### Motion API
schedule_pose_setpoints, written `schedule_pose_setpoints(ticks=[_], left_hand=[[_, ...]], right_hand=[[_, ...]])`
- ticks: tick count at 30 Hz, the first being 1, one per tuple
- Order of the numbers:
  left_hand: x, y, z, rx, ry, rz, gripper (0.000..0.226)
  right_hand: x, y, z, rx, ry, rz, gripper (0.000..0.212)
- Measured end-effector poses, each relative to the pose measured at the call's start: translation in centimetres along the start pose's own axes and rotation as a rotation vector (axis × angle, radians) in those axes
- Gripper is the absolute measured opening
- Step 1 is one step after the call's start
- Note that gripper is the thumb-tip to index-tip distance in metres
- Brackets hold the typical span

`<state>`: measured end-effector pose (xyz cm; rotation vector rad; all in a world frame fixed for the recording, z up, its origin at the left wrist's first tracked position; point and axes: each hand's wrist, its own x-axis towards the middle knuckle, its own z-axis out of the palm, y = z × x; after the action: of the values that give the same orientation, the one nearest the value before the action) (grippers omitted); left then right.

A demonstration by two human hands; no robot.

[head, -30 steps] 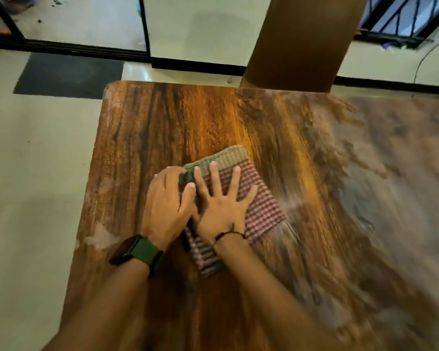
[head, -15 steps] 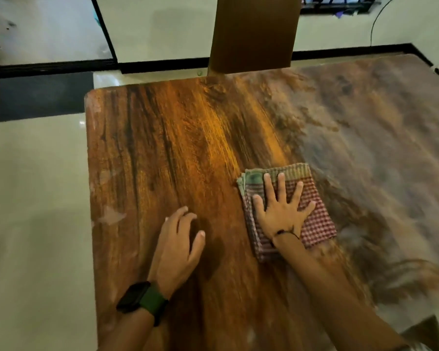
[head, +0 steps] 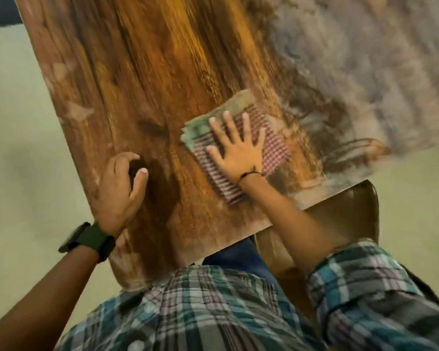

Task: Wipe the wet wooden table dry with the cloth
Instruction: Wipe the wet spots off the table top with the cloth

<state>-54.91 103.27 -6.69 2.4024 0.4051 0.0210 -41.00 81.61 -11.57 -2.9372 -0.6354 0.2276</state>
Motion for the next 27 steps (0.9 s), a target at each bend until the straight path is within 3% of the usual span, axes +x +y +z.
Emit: schedule_pose_setpoints(ticks=[2,4,8,14,18,20,22,27], left_hand=[[-1.0,1.1,0.8,-0.021,-0.052,0.002,0.044],[-1.7,2.0,1.2,-0.048,-0.08,0.006,0.044],[-2.7,2.4,0.8,-0.103,-0.035,-0.009,0.044],[-3.2,1.6,0.4,-0.103,-0.014,0.03,0.039],[-3.1,1.2,0.7,-0.061,-0.059,0.079,0.04],[-3.2,1.4,1.1,-0.049,-0.08,0.118,0.033],[-3.5,1.8,1.4,-0.054,-0.113,0.151,0.031],[-5.5,2.6,1.3,-0.091,-0.185,0.21,0.048]], right_hand=[[0.0,5.4,-0.9,-0.014,0.0,0.198,0.062],[0.4,8.0,-1.7,-0.024,-0.02,0.281,0.063],[-0.8,3.9,-0.7,-0.033,-0.011,0.331,0.064],[-8.6,-11.4,2.6,-0.1,-0.112,-0.3,0.071],[-10.3,-9.2,2.2,-0.07,-0.098,-0.481,0.065],[-11.0,-5.8,1.7,-0.041,-0.071,-0.354,0.063],[-11.3,-2.0,1.2,-0.022,-0.042,-0.108,0.061],[-10.5,3.3,0.1,0.002,-0.05,0.375,0.057]])
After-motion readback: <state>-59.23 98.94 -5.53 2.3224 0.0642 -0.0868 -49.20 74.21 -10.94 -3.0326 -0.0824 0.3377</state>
